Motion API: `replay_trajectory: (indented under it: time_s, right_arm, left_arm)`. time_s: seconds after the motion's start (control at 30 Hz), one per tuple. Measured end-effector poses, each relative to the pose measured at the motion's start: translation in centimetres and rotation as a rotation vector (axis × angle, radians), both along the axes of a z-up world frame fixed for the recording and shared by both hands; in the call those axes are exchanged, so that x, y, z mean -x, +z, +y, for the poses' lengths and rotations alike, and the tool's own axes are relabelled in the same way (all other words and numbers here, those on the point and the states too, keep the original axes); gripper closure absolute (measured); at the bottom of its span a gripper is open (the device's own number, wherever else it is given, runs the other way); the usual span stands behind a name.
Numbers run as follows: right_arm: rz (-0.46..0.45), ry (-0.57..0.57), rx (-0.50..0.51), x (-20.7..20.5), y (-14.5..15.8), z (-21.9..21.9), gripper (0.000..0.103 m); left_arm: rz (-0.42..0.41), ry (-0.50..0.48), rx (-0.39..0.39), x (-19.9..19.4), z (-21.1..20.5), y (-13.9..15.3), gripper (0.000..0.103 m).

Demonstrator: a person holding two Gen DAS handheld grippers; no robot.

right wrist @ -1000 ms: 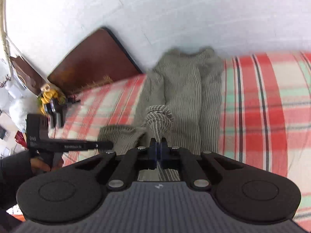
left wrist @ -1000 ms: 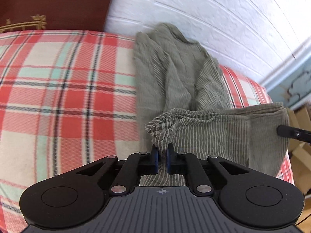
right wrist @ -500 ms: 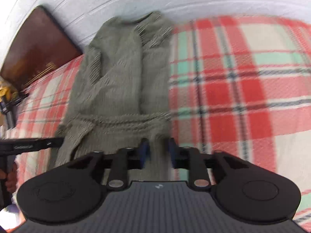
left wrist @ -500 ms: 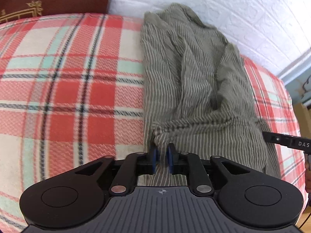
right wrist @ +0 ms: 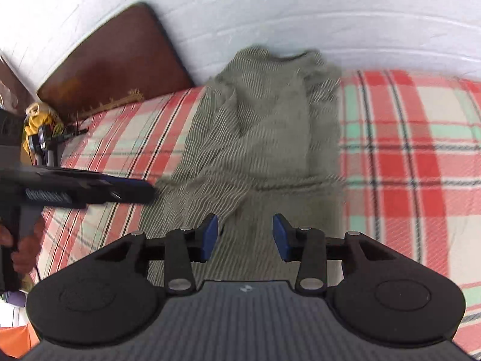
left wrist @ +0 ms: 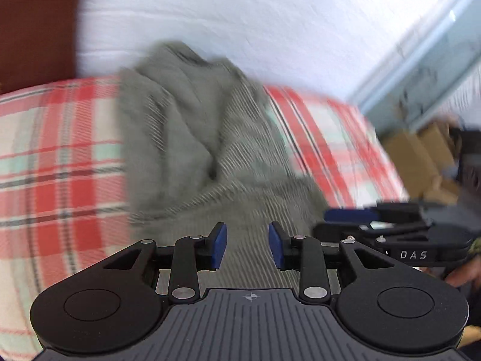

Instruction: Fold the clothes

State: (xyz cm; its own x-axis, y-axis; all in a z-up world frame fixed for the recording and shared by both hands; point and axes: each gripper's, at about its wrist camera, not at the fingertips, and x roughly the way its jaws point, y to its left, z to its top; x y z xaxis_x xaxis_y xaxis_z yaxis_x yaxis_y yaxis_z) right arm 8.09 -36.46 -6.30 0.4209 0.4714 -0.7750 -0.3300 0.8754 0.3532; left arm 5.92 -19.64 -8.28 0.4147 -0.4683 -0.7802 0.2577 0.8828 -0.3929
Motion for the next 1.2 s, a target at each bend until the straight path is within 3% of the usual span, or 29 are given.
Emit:
replay_trajectory:
  time_s: [0.13, 0.37, 0.43, 0.5, 0.53, 0.67, 0.83, 0.9, 1.2]
  right_arm:
    - [0.02, 0.016, 0.027, 0.4, -0.8, 1.0, 0.06]
    - [0.028, 0.017, 0.069, -0.1, -2.1, 2.1, 0.066]
    - [0.027, 0.014, 0.099, -0.4, -2.4, 2.5, 0.073]
    - [0.039, 0.011, 0.114, -0.9, -2.9, 2.7, 0.094]
    - [0.047, 0.004, 0.115, -1.0, -3.0, 2.6, 0.097]
    - [0.033, -0.058, 0.074, -0.4, -2.1, 1.1, 0.099]
    - [-0.017, -0.109, -0.065, 1.4, -0.3, -1.3, 0.099]
    - [-0.023, -0.101, -0.077, 1.7, -0.1, -1.4, 0.099]
    - [-0.03, -0.096, -0.095, 1.2, 0.0, -0.8, 0.099]
  left_arm:
    - [0.061, -0.013, -0.046, -1.1, -1.3, -2.9, 0.057]
    - [0.08, -0.005, -0.097, -1.6, -2.5, -5.0, 0.056]
    - [0.078, 0.001, -0.1, -1.6, -2.5, -5.2, 0.056]
    - [0.078, 0.009, -0.098, -1.6, -2.5, -5.3, 0.056]
    - [0.078, 0.01, -0.094, -1.5, -2.5, -5.3, 0.056]
    - [0.085, 0.013, -0.086, -1.7, -2.4, -5.2, 0.056]
    - [0.072, 0.005, -0.085, -1.5, -2.8, -4.1, 0.051]
    - [0.068, -0.005, -0.093, -1.8, -3.2, -4.0, 0.046]
    - [0.077, -0.03, -0.127, -3.4, -4.8, -5.4, 0.045]
